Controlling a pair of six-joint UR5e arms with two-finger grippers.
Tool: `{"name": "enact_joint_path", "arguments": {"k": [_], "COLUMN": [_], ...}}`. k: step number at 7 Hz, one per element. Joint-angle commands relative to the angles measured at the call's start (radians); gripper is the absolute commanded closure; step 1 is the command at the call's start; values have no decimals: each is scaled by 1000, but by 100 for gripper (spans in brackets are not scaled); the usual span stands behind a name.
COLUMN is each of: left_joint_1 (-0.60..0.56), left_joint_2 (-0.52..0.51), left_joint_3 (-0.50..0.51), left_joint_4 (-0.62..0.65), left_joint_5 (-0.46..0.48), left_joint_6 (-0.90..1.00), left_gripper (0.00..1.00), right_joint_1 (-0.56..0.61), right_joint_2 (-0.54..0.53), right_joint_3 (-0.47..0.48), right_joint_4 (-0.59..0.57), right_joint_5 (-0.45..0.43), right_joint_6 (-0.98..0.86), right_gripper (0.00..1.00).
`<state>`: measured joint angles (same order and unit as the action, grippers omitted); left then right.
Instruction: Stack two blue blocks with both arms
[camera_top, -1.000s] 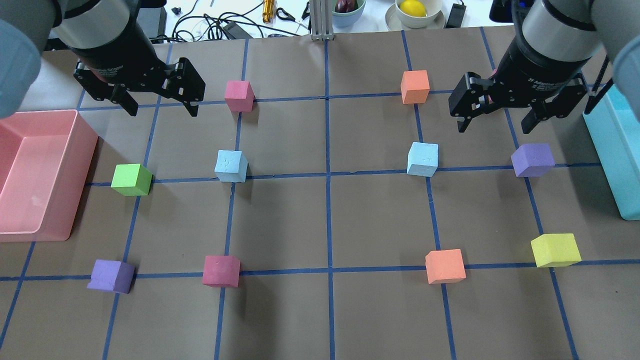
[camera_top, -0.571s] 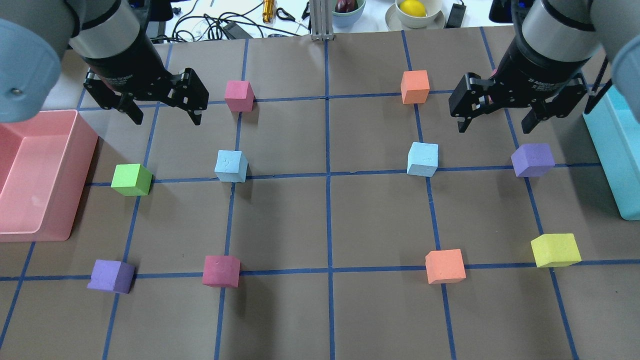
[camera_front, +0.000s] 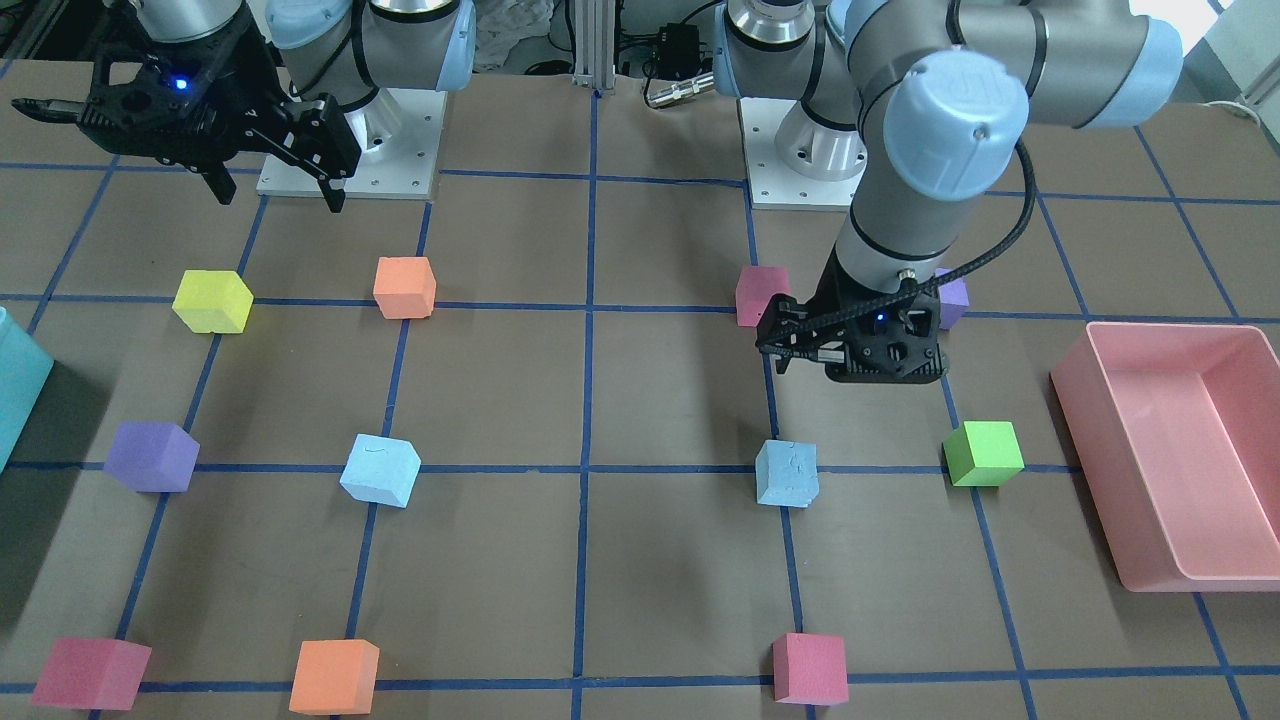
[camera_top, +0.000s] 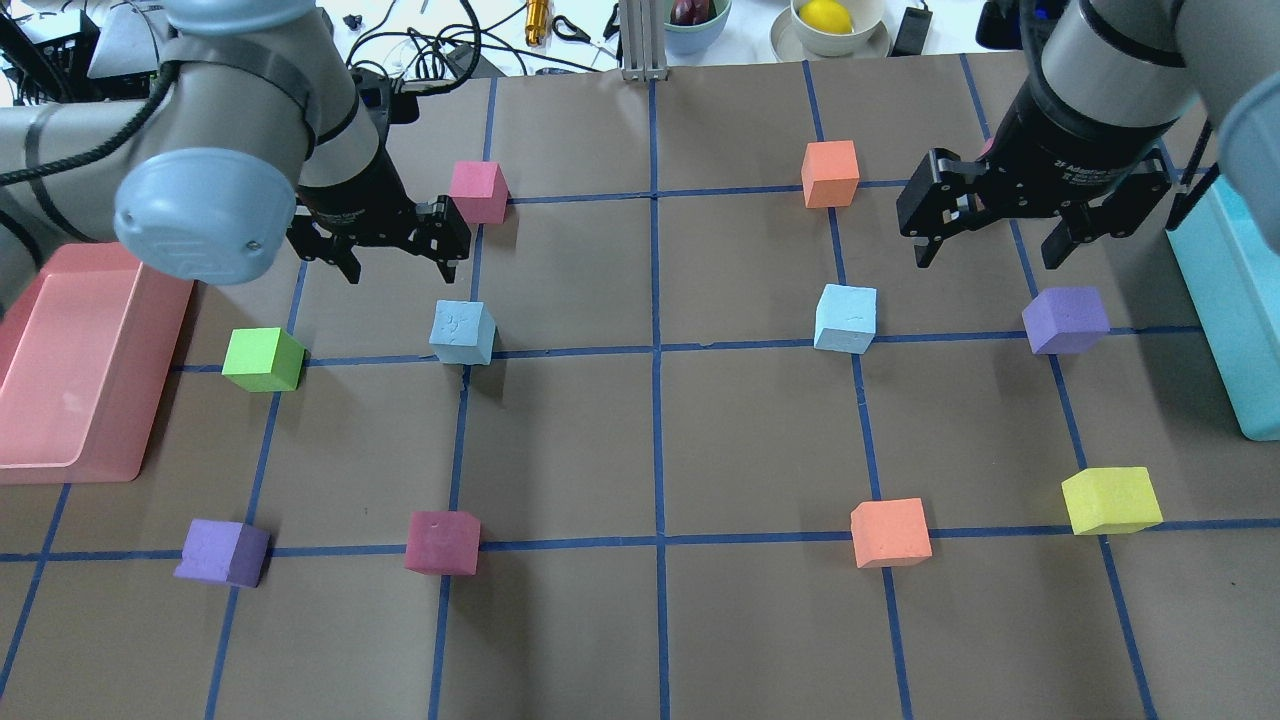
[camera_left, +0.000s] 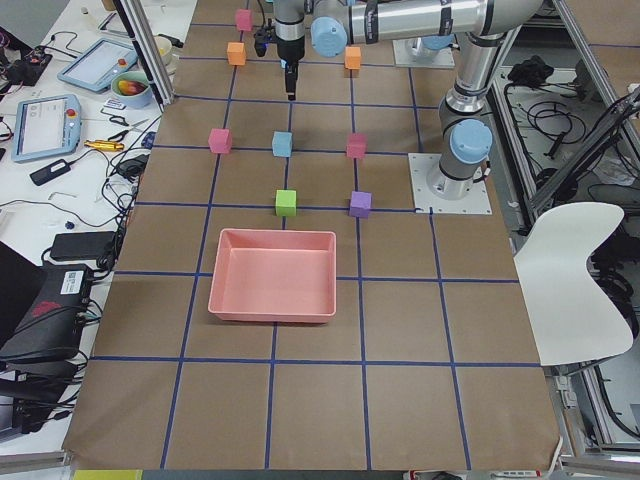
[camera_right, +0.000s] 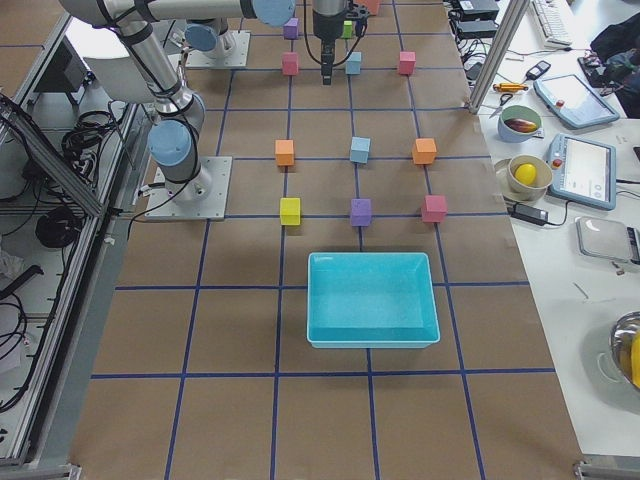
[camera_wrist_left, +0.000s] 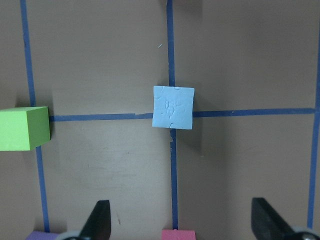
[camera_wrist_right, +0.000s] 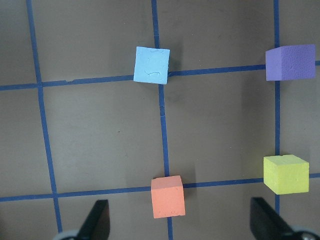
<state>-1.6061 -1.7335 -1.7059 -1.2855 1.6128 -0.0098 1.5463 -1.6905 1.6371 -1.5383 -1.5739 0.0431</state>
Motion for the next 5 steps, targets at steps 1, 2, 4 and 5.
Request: {"name": "enact_joint_path", "arguments": {"k": [1, 2, 4, 5], "left_joint_1": [0, 0, 0, 0], "left_joint_2": [-93, -144, -202, -216], "left_joint_3": [-44, -44, -46, -54], "left_joint_4": [133, 170, 212, 216], "left_joint_5": [-2, -2, 1, -1], "left_joint_6": [14, 17, 45, 56], "left_gripper": [0, 0, 0, 0], "right_joint_1": [0, 0, -2, 0], "right_joint_2": [0, 9, 50, 107], "right_joint_3": [3, 7, 43, 46], "right_joint_4": [0, 12, -11, -55], "right_joint_5": [0, 3, 5, 6], "right_joint_6": [3, 1, 9, 6], "right_gripper": [0, 0, 0, 0]}}
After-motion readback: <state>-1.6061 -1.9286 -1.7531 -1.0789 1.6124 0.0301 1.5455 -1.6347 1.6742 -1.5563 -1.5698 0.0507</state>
